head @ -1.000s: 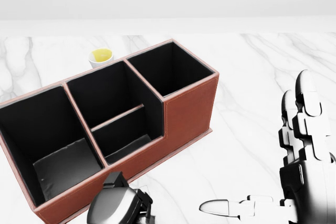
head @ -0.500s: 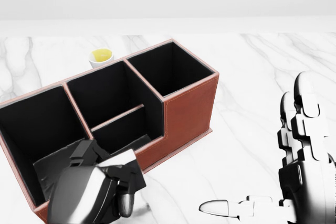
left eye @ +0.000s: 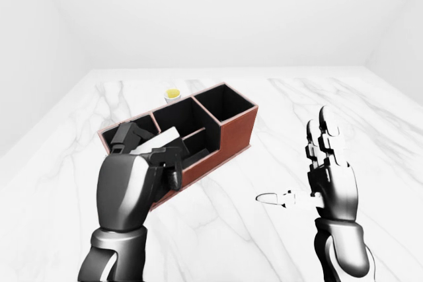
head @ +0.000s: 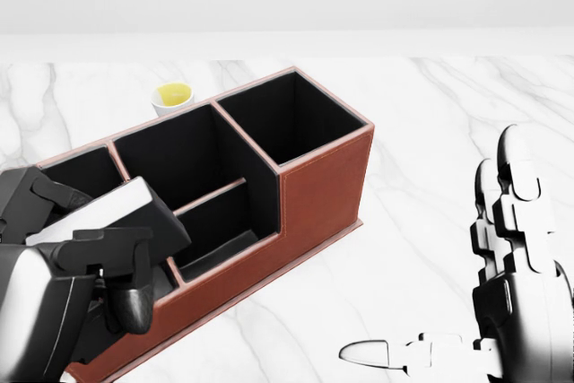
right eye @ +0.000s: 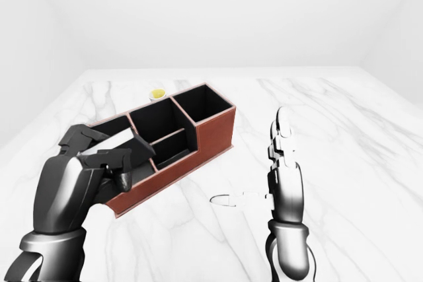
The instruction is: Pick up the book and place it in the left compartment of the caddy.
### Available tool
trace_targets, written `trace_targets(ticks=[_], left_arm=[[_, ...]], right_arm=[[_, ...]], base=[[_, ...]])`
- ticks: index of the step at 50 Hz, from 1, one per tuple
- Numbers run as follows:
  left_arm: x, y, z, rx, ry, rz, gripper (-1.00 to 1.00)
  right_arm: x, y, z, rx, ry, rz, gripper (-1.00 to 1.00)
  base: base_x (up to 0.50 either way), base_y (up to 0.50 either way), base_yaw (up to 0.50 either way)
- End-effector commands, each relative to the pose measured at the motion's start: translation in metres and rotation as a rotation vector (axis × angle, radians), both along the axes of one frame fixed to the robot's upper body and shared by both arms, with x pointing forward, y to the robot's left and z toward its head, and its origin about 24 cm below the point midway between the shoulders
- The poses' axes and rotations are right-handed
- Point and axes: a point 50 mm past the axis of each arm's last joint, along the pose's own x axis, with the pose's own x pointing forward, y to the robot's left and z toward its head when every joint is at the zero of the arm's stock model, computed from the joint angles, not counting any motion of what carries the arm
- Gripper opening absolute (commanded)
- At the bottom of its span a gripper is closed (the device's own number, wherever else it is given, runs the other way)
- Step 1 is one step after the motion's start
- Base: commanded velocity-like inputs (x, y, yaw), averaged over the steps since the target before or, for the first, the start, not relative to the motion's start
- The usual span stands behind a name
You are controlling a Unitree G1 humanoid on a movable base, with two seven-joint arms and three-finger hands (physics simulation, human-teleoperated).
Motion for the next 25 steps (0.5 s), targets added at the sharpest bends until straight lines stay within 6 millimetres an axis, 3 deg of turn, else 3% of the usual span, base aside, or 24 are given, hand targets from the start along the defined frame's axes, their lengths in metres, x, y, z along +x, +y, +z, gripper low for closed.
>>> trace_targets(ticks=[1,4,12,25], left_arm=[[-0.008,0.026,0.031,0.128,-0.101,0.225,-1.0],[-0.004,0.033,0.033,0.154,-0.088,0.268,-1.0],[0.03,0.047,0.022,0.264,-0.056,0.386,-1.0],[0.068,0.049,-0.003,0.275,0.036,0.333,-1.0]], right_arm=[[0.002,0.0,-0.001,0.002,0.001,0.005,1.0],[0.004,0.0,0.0,0.001,-0.003,0.009,1.0],[0.003,0.0,0.002,-0.004,-0.012,0.012,1.0],[0.002,-0.001,-0.001,0.0,0.002,0.004,1.0]], base=[[0.0,0.0,0.0],[0.0,0.0,0.0],[0.0,0.0,0.0],[0.0,0.0,0.0]])
